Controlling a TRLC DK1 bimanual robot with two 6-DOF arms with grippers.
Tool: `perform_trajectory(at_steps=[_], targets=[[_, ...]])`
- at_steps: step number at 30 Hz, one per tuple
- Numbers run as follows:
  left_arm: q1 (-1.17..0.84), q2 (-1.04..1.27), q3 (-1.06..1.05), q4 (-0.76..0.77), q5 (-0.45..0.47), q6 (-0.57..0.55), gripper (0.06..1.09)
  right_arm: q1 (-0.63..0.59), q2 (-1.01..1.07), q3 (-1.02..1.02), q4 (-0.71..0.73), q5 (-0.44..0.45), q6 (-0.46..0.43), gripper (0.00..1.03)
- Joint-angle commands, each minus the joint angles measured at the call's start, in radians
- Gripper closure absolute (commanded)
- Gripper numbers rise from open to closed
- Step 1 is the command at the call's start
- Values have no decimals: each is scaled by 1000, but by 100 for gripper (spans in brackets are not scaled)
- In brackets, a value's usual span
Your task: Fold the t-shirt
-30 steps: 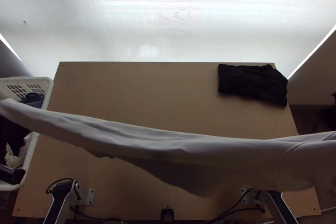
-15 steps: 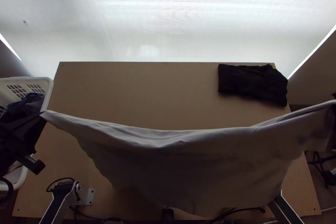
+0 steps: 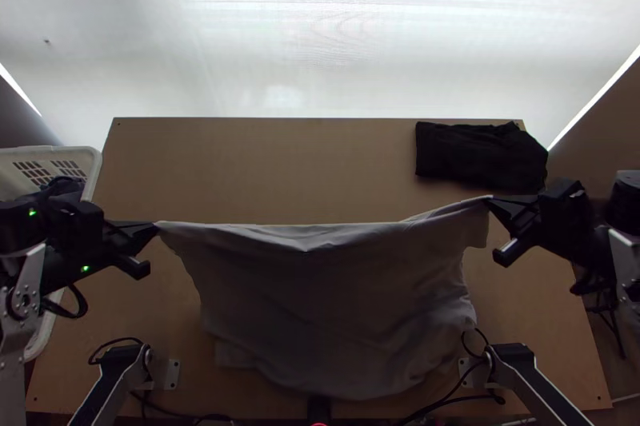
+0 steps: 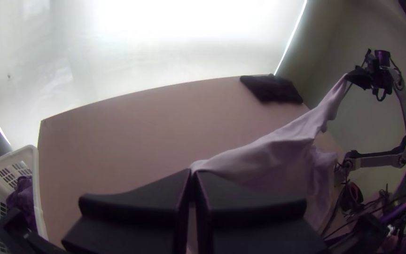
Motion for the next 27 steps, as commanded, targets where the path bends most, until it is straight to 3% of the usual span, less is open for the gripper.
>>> perform_trajectory(at_steps=[1,11,16,27], targets=[[4,222,-149,271,-20,15,105,-32,190,-117,191,11,-39,100],[-2,681,111,516,-68,-86,105,-83,601,94,324,11,-15,100],[-16,880,303,514,-89,-152,105,-80,779,226,324,16,3,100],[-62,1034,424,450,-152,-100,105,-71,930,309,324,32,10,100]])
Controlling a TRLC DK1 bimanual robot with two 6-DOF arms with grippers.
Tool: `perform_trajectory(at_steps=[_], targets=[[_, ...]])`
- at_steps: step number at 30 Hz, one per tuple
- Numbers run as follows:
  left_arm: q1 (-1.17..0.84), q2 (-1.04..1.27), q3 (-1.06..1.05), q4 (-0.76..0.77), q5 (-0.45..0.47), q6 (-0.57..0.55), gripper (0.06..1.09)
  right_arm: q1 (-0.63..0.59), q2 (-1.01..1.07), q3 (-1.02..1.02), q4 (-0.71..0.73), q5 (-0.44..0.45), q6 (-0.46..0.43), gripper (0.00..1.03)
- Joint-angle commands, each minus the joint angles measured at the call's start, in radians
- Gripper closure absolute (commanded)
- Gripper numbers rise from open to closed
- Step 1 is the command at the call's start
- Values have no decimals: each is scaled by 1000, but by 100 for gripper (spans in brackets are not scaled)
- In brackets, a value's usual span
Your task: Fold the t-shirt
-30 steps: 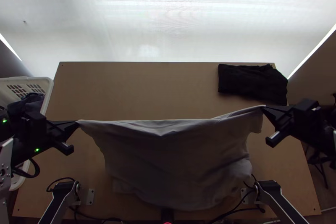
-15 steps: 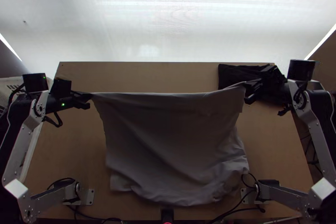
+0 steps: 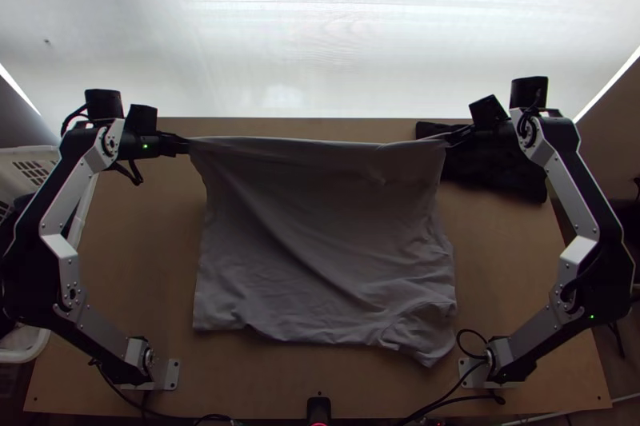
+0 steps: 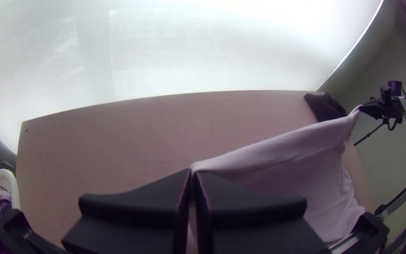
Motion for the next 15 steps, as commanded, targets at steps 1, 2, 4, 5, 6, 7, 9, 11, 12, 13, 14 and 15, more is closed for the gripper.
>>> perform_trajectory(at_steps=[1,2,4,5,6,7,9,11,12,13,14,15], targets=[[-30,86,58,-44,-36,37,105,3,82,45,3,8,10,100],[-34,84,58,-62,-37,37,105,3,81,46,3,8,13,100],[-50,86,67,-114,-57,40,105,3,72,46,1,8,16,100],[-60,86,75,-153,-77,51,105,3,64,46,-6,8,16,100],[-71,84,86,-196,-100,60,105,3,52,39,-16,8,16,100],[-76,77,89,-223,-102,64,105,3,36,29,-31,8,14,100],[-77,54,83,-258,-103,64,105,4,-10,-7,-45,8,14,100],[-74,37,70,-280,-105,63,105,4,-60,-50,-45,8,13,100],[-71,37,72,-315,-111,64,105,4,-83,-69,-45,8,13,100],[-70,35,67,-337,-112,64,105,4,-105,-87,-51,8,10,100],[-68,34,60,-358,-114,64,105,4,-119,-101,-69,10,3,100],[-68,34,57,-389,-116,72,105,4,-129,-116,-83,10,-3,100]])
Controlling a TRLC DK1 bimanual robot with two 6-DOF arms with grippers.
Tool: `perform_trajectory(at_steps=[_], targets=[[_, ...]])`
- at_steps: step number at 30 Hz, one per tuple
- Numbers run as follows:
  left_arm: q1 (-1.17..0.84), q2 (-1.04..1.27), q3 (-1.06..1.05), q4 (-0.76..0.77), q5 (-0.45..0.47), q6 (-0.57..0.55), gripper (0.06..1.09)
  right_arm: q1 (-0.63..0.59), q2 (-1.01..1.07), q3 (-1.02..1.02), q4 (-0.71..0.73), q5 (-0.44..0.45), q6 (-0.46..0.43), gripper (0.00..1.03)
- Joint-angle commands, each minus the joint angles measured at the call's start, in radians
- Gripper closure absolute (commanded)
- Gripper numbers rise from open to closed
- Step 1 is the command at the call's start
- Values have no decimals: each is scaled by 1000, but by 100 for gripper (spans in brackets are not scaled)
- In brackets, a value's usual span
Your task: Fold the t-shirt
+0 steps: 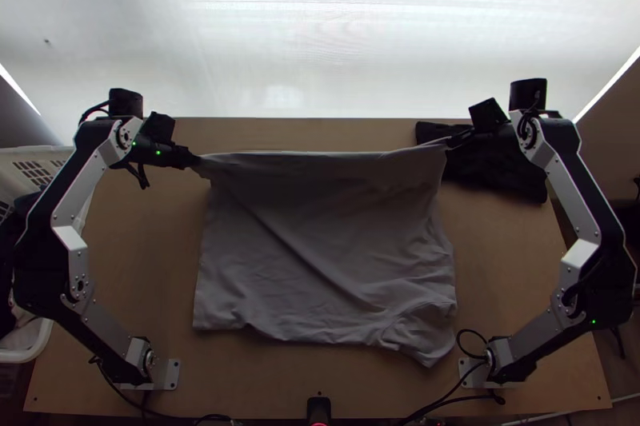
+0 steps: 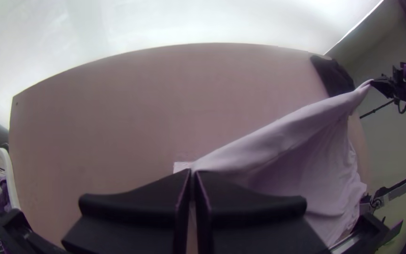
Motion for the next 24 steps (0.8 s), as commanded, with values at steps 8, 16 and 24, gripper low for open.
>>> perform_trajectory(at_steps=[8,16,24], targets=[[-12,-65,-137,-210,-17,112,105,-4,-173,-245,-122,1,-60,100],[-39,-54,-267,-195,-11,154,105,-8,-173,-388,-131,2,-73,100],[-61,27,-321,-155,-12,157,105,-5,-122,-466,-125,10,-64,100]])
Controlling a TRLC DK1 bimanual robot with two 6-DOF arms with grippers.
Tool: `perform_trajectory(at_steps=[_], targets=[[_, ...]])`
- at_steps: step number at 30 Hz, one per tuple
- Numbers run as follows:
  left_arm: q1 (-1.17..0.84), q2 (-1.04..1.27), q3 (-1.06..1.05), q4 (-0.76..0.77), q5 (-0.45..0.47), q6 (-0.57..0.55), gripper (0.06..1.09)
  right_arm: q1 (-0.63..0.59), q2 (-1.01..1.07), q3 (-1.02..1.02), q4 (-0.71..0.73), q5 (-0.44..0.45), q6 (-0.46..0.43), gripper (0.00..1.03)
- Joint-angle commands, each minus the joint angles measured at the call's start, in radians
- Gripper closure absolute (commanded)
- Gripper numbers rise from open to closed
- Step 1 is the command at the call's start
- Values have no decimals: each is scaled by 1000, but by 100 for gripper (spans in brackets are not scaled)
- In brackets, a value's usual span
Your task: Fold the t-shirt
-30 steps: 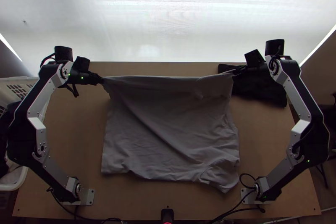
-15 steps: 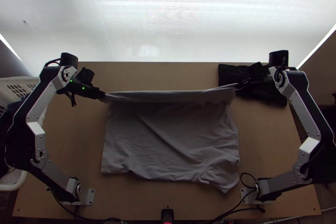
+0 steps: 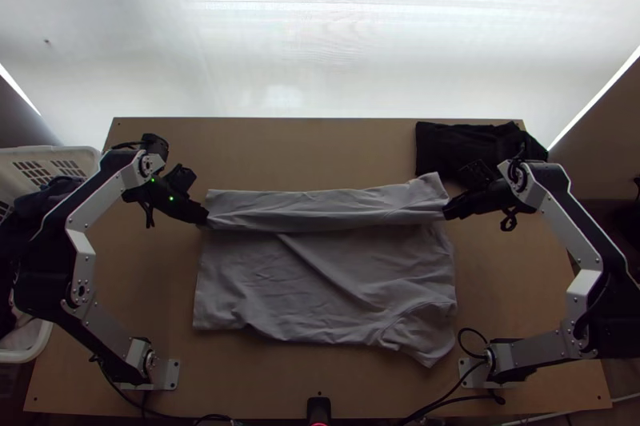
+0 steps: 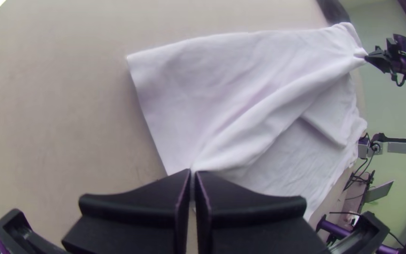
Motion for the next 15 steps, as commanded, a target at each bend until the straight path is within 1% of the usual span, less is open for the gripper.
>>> perform_trajectory(at_steps=[1,13,15], targets=[[-16,55,-58,34,4,9,105,1,35,-75,2,11,8,100],[-24,101,-94,40,1,44,105,9,61,-170,5,69,26,100],[-24,101,-96,40,1,50,105,10,66,-186,12,91,29,100]])
